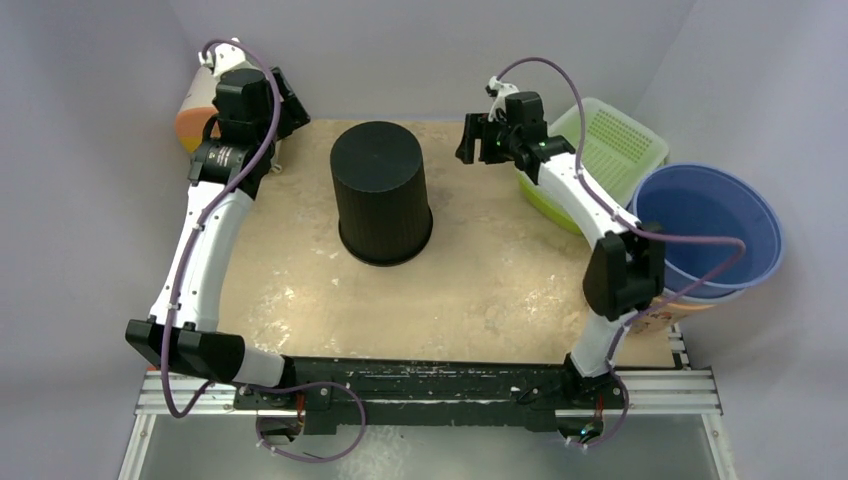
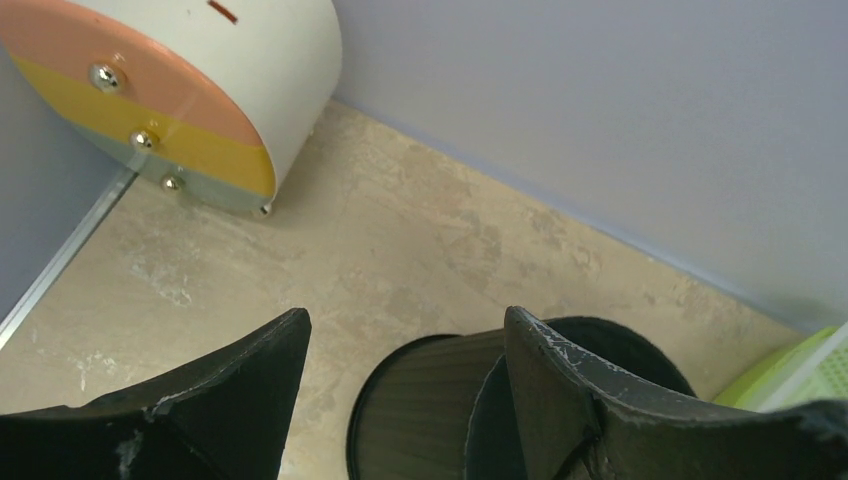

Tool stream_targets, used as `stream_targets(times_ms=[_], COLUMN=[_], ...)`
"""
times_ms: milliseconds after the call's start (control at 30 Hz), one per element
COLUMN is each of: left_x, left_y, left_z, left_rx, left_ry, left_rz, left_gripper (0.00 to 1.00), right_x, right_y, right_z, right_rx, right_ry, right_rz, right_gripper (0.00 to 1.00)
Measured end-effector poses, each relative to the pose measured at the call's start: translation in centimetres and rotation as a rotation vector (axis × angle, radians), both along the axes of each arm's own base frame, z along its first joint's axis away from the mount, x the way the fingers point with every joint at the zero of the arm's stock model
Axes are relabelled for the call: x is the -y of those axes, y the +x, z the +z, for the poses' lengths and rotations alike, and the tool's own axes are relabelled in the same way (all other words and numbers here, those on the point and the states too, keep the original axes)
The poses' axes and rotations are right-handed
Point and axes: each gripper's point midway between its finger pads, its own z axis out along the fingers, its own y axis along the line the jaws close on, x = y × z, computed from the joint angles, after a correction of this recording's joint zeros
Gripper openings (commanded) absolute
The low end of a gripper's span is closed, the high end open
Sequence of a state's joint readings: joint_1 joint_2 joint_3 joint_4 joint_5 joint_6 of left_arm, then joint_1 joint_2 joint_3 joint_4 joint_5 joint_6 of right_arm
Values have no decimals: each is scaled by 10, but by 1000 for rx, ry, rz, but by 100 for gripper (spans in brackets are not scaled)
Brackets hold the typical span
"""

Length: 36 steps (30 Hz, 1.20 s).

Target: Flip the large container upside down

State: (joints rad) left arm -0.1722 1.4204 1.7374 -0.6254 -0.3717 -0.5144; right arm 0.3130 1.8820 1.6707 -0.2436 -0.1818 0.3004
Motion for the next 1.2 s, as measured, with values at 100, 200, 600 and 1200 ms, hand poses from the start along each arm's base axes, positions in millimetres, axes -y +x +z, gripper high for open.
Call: stream_targets(times_ms=[100, 200, 600, 1200], left_x=[4, 7, 8, 9], left_y=[0, 0, -1, 9], left_z=[-17, -25, -30, -12], left_rx=[-41, -61, -82, -73], left_ry=[-2, -5, -4, -4], left_rz=[-22, -39, -44, -40], left_gripper=[69, 69, 69, 69], right_x=[-5, -28, -34, -93], right_y=[-34, -65, -157, -181], right_z=[18, 17, -33, -78], right_rx=[42, 45, -78, -49], right_ry=[-68, -102, -210, -113], right_rz=[52, 154, 327, 394], right_gripper=[88, 100, 100, 100])
